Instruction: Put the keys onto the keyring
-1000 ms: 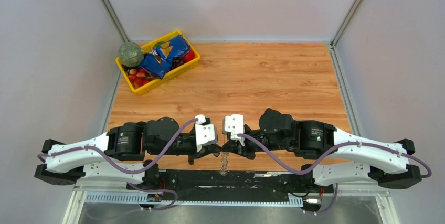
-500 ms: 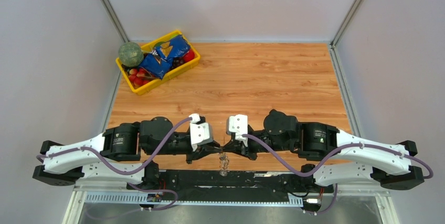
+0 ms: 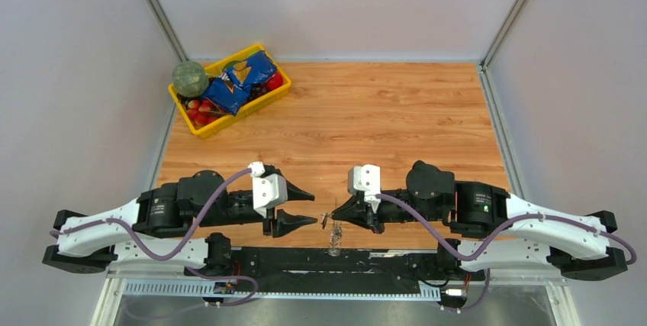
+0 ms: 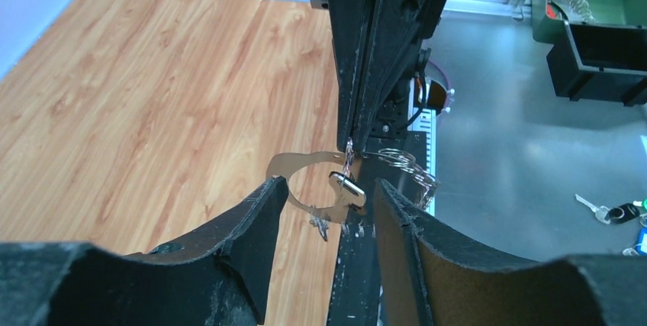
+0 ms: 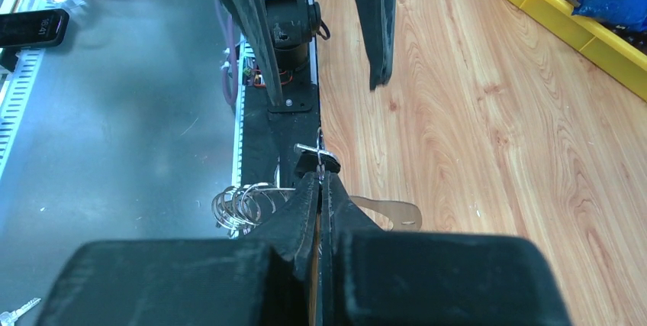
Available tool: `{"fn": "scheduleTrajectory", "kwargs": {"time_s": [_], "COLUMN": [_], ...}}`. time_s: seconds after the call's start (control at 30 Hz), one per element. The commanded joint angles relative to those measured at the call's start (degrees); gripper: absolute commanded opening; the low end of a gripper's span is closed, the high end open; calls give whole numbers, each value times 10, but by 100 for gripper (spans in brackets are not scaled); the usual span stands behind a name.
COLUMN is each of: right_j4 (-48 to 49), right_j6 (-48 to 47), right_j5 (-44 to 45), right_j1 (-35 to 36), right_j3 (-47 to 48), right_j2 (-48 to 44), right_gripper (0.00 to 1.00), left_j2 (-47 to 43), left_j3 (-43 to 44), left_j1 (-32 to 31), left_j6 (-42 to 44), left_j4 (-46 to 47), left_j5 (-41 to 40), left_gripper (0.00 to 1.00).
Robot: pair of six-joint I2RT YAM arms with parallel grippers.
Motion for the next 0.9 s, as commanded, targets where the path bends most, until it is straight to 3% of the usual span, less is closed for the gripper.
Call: {"fn": "scheduleTrajectory", "kwargs": {"time_s": [0.0,0.27,0.33,0.53,0.6,0.67,0.87], "right_j4": [48,50,51,58,62,71,118], "right_j6": [11,11,11,13,15,17,25], "right_j5": [3,1,0,4,6,10,26], "right_j1": [2,2,2,2,3,2,2], "right_j3": [5,7,8,6,3,-2,-25], "right_j2": [-12,-15,-17,-26,-30,-35,-64], "right_gripper": [0,0,0,0,0,0,0], "left_j2": [21,37,39,51,54,55,48], "left_j3": [-8,-12,-13,-7,-6,-5,-12], "left_j1": [-2,-2,-2,-2,-3,-2,-2], "left_j6": [13,20,21,21,21,21,21], "left_j4": [32,40,42,36,36,38,57], "left_j5": [17,19,24,34,37,42,46], "left_gripper": [57,57,52,14,6,1,0]}}
